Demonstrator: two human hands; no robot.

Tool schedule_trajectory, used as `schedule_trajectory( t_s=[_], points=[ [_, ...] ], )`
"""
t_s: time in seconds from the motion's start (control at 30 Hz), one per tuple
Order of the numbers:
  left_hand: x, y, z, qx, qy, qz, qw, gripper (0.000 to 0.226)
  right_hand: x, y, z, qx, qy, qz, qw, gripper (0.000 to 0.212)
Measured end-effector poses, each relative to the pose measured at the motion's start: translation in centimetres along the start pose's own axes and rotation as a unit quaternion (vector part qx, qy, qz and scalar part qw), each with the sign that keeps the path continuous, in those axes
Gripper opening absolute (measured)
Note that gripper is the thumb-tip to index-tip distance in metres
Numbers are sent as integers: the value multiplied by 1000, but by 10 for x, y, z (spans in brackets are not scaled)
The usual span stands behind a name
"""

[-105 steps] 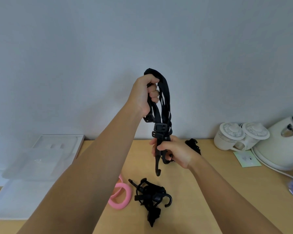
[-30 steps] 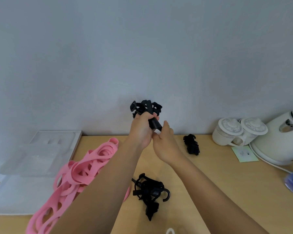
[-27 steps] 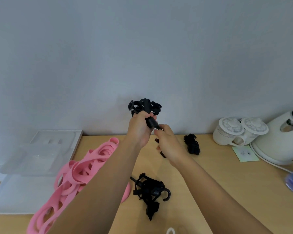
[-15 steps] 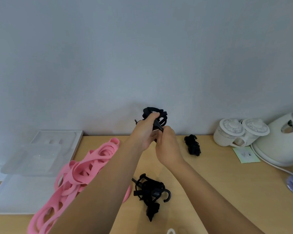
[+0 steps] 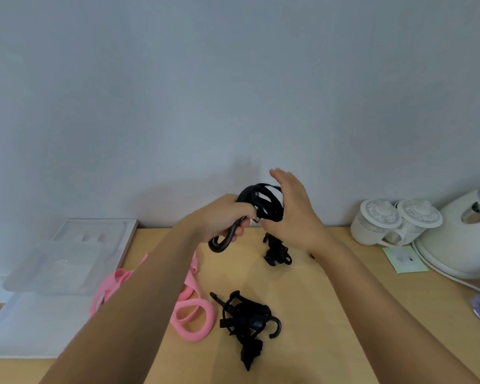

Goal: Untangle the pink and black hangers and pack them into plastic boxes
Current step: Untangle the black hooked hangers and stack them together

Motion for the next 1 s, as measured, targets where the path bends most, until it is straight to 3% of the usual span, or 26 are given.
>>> schedule_trajectory(
  t_s=[0.1,0.17,0.27,0.4,0.5,0.6,0.7,0.83,1.0],
  points=[
    [-4,-12,-18,-25,74,53,996,35,4,9,7,17,-2,58,998,83],
    [-2,-17,-30,-52,58,61,995,37,4,13,13,26,82,73,994,55],
    [9,-22,-45,-92,33,17,995,32,5,14,13,-30,222,76,972,25],
    [21,-20,-50,-124,37,-69,989,30,5,10,14,-101,286,123,945,12],
    [25,-16,-45,-155,18,-134,979,29,5,9,17,-113,246,191,943,10],
    [27,-10,-43,-177,-24,-195,964,26,5,9,23,-114,275,218,929,20],
    [26,-3,-43,-171,-70,-252,950,27,3,9,26,-125,302,185,927,27],
    [25,3,-42,-155,-108,-297,936,34,-3,8,31,-113,301,149,935,13],
    [21,5,-43,-148,-174,-303,925,35,-13,7,35,-82,315,98,941,23]
  ],
)
Point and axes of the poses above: each hand's wrist, its own y-axis towards the middle knuckle, its own x-axis out of the back of the hand, z = x × y, the point moved 4 cm from there along y, towards the middle knuckle, and after that the axes turned 6 degrees about z, right-handed, at the moved point
